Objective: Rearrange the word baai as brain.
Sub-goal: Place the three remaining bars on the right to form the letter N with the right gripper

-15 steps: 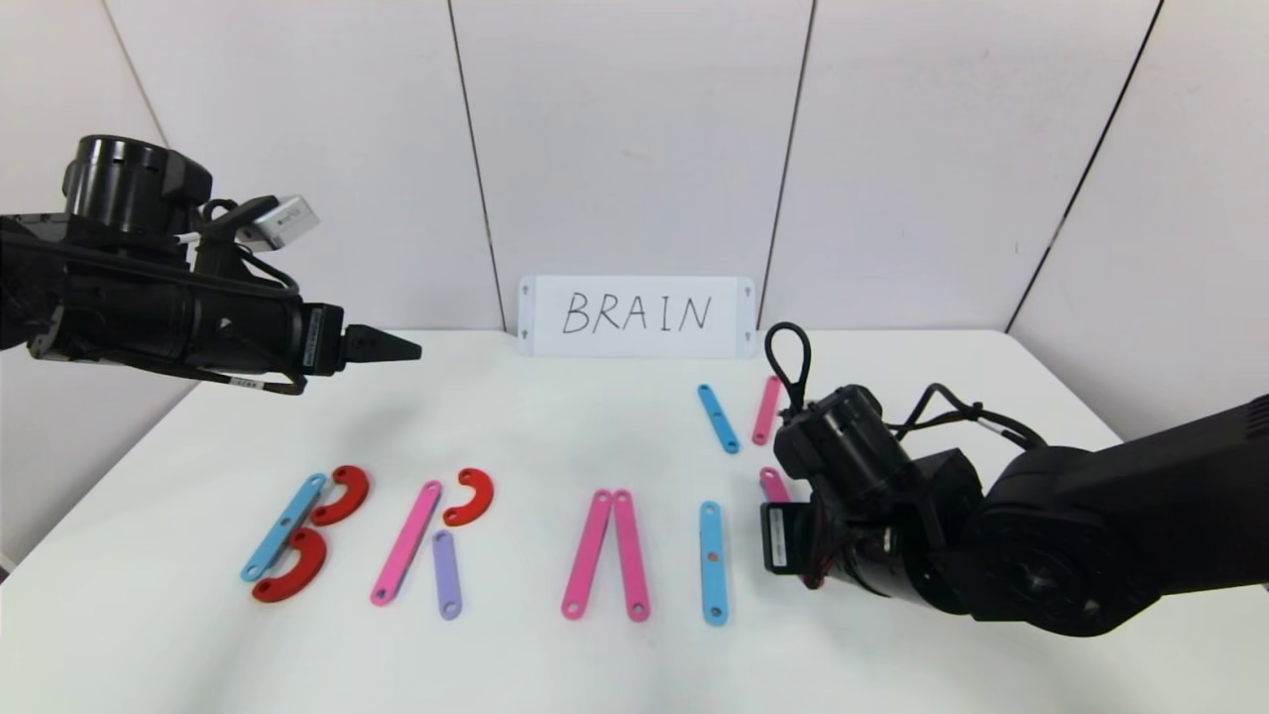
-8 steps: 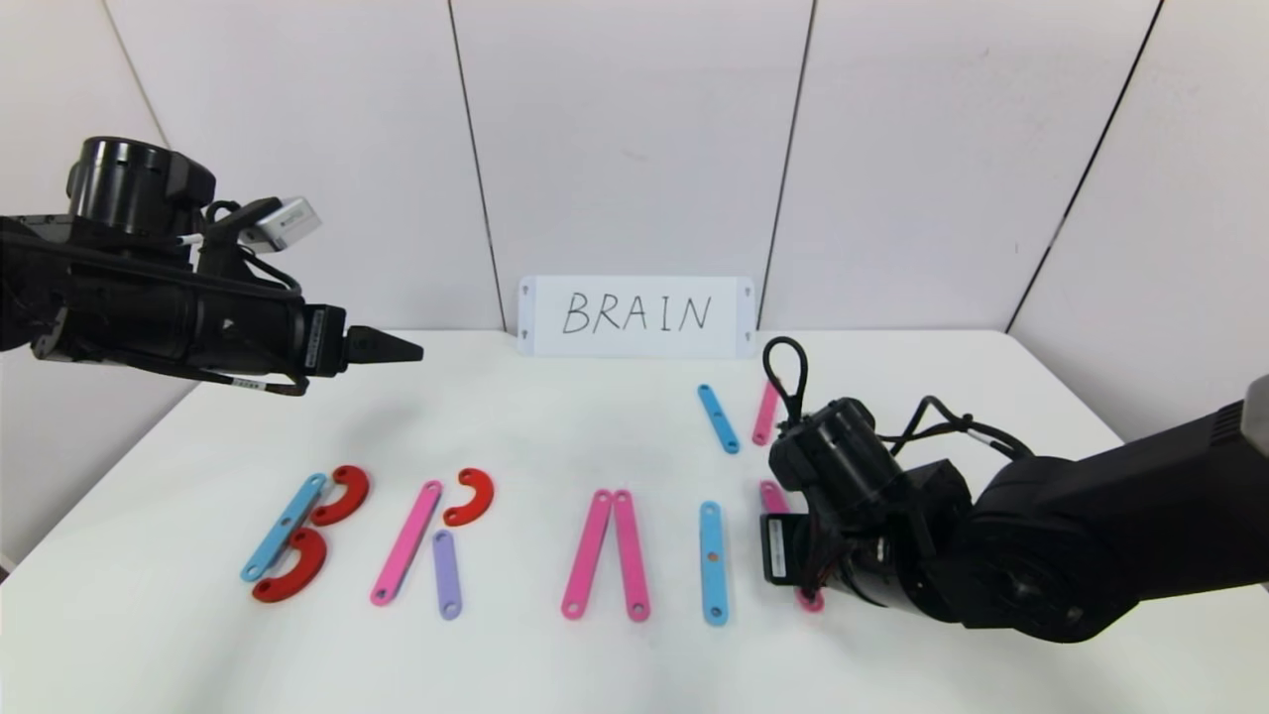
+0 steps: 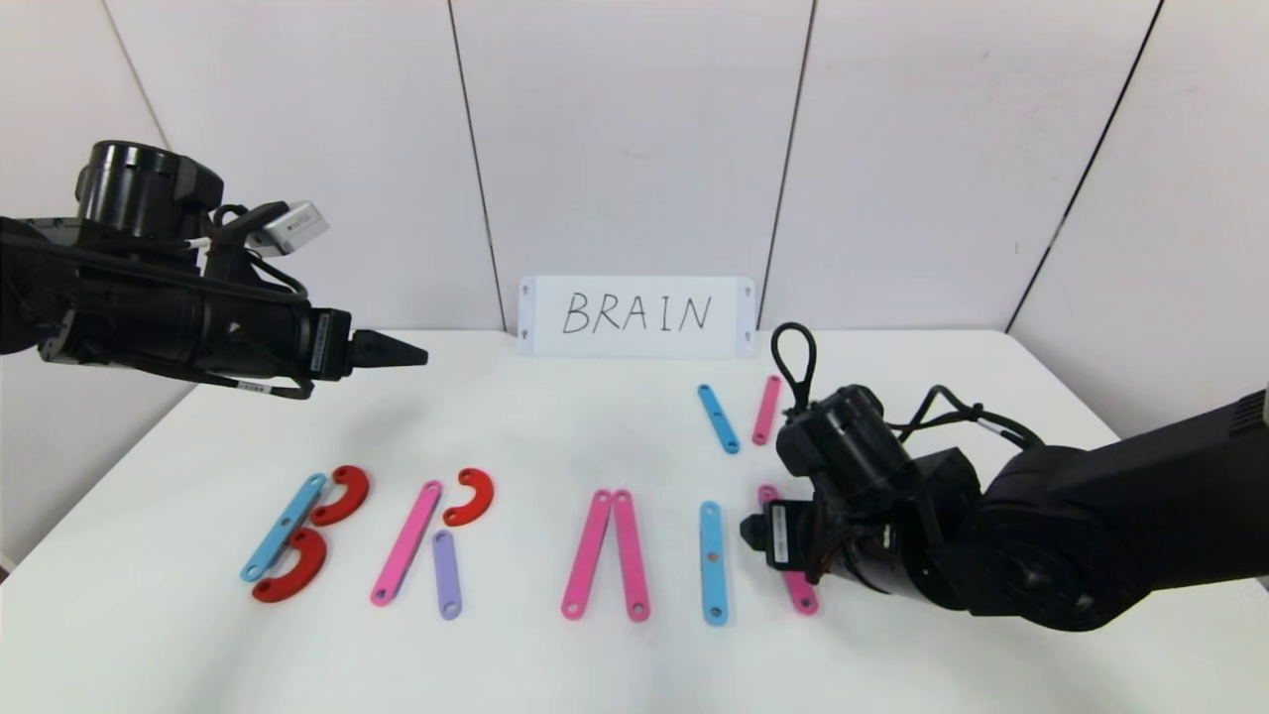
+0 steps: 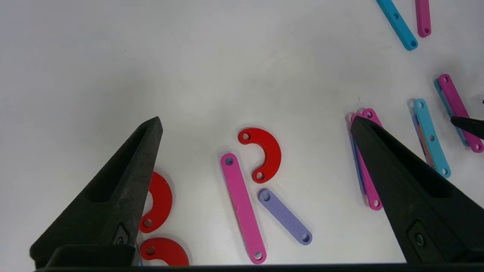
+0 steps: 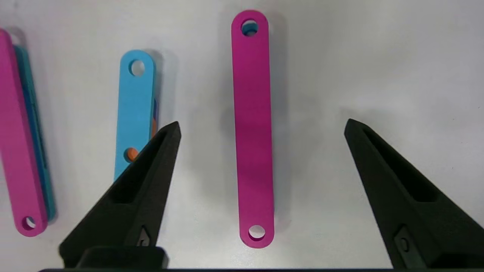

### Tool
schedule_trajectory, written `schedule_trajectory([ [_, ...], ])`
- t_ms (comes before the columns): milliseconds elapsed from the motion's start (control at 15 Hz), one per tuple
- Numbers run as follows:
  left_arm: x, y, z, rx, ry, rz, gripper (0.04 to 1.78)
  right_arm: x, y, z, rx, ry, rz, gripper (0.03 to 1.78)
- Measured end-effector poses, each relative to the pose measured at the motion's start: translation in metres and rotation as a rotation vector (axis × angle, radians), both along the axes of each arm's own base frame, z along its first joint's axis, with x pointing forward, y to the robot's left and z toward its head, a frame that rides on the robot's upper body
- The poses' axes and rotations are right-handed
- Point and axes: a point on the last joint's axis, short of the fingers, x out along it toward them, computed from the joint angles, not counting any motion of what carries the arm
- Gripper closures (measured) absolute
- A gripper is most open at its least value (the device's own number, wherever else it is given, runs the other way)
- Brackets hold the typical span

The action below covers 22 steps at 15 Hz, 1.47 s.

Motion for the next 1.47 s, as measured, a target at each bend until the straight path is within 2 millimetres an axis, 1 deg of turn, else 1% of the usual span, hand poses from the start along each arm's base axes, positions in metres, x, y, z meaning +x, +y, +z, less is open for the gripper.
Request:
schedule_trajectory([
  [67, 0.0, 0.0, 0.0, 0.0, 0.001, -0.001, 0.08, 0.003, 0.0, 0.005, 0.011, -0.017, 0.0, 0.17],
  [200, 0.0, 0.0, 0.0, 0.0, 0.0, -0.001, 0.08, 0.013, 0.001, 0.017, 0.017, -0.055, 0.019, 0.08],
  [467, 0.0, 0.0, 0.0, 0.0, 0.001, -0.001, 0.08, 0.051, 0.0, 0.039, 0.003, -0.138, 0.152, 0.07],
  [600, 0.0, -0.002, -0.001, 0.0, 0.002, -0.005, 0.08, 0.071, 0.001, 0.04, -0.015, -0.162, 0.198, 0.07],
  [800, 0.0, -0.004, -0.001, 0.0, 0.005, -0.013, 0.08, 0.1, 0.005, 0.034, -0.028, -0.185, 0.285, 0.07],
  [933, 0.0, -0.004, -0.003, 0.0, 0.009, -0.014, 0.08, 0.118, 0.01, 0.03, -0.029, -0.203, 0.297, 0.07],
  [1067, 0.001, -0.005, -0.003, 0.0, 0.011, -0.015, 0.08, 0.133, 0.016, 0.021, -0.032, -0.207, 0.305, 0.07],
  [1267, 0.001, -0.005, -0.004, 0.0, 0.013, -0.017, 0.08, 0.146, 0.022, 0.003, -0.038, -0.194, 0.315, 0.07],
  [1467, 0.001, -0.006, -0.004, 0.0, 0.013, -0.018, 0.08, 0.153, 0.022, -0.012, -0.048, -0.174, 0.315, 0.07],
])
